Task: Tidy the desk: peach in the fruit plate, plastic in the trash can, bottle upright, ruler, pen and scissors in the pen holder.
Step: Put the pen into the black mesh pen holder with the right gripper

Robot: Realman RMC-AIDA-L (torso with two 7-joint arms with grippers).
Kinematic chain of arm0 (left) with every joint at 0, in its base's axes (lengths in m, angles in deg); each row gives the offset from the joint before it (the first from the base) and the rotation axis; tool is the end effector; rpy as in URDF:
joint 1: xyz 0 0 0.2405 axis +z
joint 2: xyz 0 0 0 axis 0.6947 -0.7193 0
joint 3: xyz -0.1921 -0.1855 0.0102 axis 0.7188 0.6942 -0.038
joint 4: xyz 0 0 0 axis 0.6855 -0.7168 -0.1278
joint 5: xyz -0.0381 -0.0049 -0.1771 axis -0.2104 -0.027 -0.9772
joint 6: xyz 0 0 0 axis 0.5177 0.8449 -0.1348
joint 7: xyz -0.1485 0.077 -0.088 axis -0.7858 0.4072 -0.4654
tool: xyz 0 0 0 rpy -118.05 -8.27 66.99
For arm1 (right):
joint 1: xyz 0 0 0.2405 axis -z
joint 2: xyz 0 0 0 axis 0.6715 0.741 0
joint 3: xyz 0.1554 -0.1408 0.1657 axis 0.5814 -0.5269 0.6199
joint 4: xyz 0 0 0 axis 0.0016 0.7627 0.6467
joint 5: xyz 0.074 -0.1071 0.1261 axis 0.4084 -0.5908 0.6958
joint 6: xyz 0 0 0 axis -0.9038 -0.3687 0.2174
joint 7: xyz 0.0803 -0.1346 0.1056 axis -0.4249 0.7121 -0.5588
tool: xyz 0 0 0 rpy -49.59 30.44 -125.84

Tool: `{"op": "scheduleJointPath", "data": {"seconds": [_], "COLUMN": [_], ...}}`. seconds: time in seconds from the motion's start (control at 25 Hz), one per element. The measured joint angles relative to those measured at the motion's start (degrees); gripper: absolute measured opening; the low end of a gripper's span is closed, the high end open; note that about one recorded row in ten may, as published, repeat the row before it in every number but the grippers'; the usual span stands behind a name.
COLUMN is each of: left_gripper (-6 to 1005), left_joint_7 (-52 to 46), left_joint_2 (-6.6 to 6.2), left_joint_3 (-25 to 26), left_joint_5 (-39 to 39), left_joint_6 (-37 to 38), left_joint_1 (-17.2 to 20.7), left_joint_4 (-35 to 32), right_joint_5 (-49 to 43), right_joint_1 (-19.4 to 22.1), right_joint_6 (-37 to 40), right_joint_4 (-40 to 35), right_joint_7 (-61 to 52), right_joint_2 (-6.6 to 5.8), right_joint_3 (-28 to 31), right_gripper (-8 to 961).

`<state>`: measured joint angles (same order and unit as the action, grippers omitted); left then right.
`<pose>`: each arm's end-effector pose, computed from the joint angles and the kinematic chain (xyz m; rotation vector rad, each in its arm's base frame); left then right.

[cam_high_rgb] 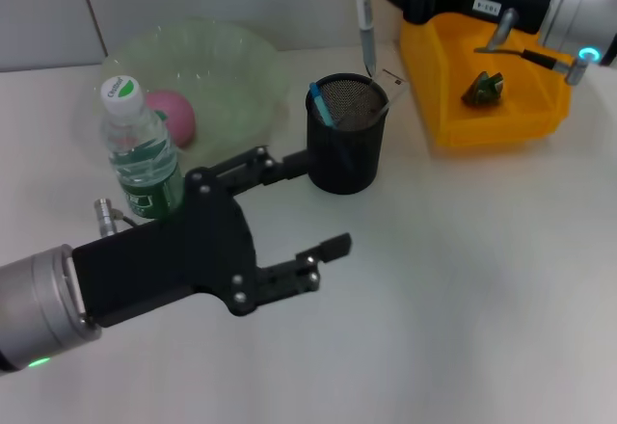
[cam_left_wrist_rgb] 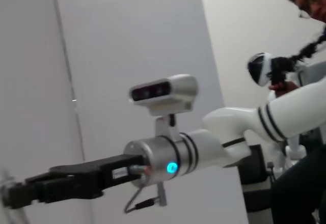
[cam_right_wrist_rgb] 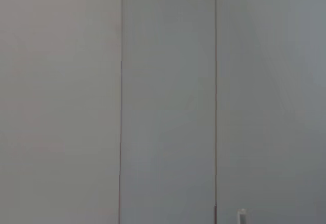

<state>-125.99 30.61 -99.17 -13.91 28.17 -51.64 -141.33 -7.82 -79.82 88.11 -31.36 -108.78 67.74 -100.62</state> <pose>-0.1533 0.2431 -0.0555 -2.5898 0.0989 -1.1426 0.1417 0.4095 0.0089 -2.3892 0.2025 0.9844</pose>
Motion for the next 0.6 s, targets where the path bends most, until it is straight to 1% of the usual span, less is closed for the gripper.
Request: {"op": "scheduleJointPath", "data": {"seconds": [0.08, 0.16, 0.24, 0.32, 0.36, 0.44, 0.6], "left_gripper": [738, 739, 739, 739, 739, 739, 739], "left_joint_7": [0.05, 0.49, 0.67, 0.67, 1.09, 2.45, 2.45], "left_joint_2": [0.01, -0.06, -0.07, -0.07, -0.03, 0.02, 0.02], "left_joint_3": [0.42, 1.37, 1.65, 1.65, 1.81, 1.82, 1.82], "left_joint_5": [-0.61, -2.47, -2.68, -2.68, -2.6, -2.5, -2.5], "left_joint_6": [0.3, 1.63, 2.06, 2.06, 2.15, 2.15, 2.15], "left_joint_1": [-0.33, -1.86, -2.63, -2.63, -3.8, -4.86, -4.86], "left_joint_4": [1.29, 5.49, 7.0, 7.0, 9.03, 11.19, 11.19], "right_joint_5": [0.35, 0.89, 1.64, 1.98, 2.1, 2.46, 5.05], "right_joint_1": [0.67, 1.15, 1.47, 1.66, 1.7, 1.54, 1.02], "right_joint_6": [-0.26, -0.48, -0.8, -1.15, -1.51, -2.16, -2.41], "right_joint_4": [0.31, 0.56, 1.16, 2.1, 2.67, 4.07, 7.23], "right_joint_7": [3.31, 5.74, 7.96, 10.09, 11.25, 13.33, 16.88], "right_joint_2": [0.04, 0.13, 0.15, 0.14, 0.14, 0.14, 0.01], "right_joint_3": [-0.94, -1.78, -2.43, -2.58, -2.58, -2.61, -2.69], "right_gripper": [135, 135, 134, 134, 134, 134, 134]}}
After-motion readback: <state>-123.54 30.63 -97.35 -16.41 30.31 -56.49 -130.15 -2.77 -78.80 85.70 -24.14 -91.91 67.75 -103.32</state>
